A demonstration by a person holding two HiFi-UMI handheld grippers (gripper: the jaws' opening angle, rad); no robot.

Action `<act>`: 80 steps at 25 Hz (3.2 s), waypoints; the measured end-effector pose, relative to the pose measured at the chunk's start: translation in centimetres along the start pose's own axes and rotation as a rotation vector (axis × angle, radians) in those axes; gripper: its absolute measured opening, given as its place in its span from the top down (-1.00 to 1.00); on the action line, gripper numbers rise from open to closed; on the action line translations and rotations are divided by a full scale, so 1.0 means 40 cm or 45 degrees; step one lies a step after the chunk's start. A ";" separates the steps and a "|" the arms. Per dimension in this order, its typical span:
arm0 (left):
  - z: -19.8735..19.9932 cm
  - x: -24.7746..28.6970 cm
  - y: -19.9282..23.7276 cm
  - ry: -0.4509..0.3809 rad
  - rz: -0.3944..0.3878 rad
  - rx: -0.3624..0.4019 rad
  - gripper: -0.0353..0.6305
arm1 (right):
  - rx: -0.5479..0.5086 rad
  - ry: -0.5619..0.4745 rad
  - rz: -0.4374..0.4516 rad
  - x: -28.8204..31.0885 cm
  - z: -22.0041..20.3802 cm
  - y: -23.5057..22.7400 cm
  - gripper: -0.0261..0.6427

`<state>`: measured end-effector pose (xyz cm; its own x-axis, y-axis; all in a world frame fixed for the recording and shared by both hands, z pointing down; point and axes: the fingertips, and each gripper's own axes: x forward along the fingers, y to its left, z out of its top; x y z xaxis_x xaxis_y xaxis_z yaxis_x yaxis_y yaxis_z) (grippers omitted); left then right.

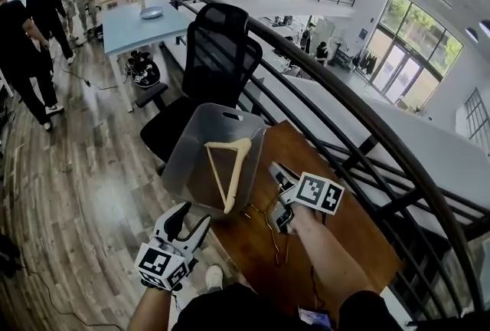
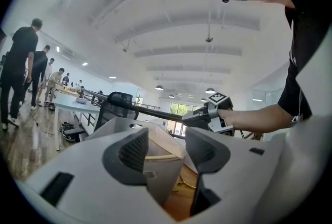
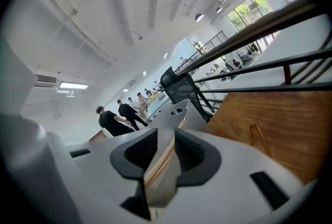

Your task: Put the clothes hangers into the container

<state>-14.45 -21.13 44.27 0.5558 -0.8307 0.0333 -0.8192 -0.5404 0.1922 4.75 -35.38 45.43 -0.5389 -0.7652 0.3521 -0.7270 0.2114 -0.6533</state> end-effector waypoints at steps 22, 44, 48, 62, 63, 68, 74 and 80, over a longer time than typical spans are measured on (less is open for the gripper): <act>-0.026 0.066 -0.235 -0.005 -0.152 0.053 0.32 | -0.708 -0.318 -0.106 -0.442 -0.093 -0.142 0.87; -0.154 -0.029 -0.254 0.197 -0.085 -0.029 0.32 | -0.894 0.206 -0.154 -0.322 -0.433 -0.245 0.66; -0.161 -0.041 -0.252 0.215 -0.073 -0.017 0.32 | -0.937 0.311 -0.202 -0.267 -0.480 -0.303 0.67; -0.190 -0.110 -0.178 0.266 0.040 -0.042 0.32 | -1.095 0.669 -0.339 -0.146 -0.612 -0.436 0.65; -0.193 -0.113 -0.174 0.268 0.046 -0.046 0.32 | -1.077 0.674 -0.347 -0.139 -0.612 -0.443 0.65; -0.199 -0.128 -0.145 0.276 0.070 -0.062 0.32 | -0.931 0.717 -0.398 -0.105 -0.624 -0.472 0.59; -0.205 -0.122 -0.128 0.260 0.077 -0.081 0.32 | -0.936 0.772 -0.445 -0.105 -0.645 -0.495 0.71; -0.202 -0.122 -0.121 0.263 0.063 -0.069 0.32 | -0.900 0.791 -0.438 -0.098 -0.655 -0.489 0.80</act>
<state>-12.05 -13.40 51.08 0.5365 -0.8080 0.2435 -0.8407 -0.4867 0.2374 9.93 -20.60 74.38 -0.2317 -0.4417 0.8667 -0.8623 0.5058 0.0272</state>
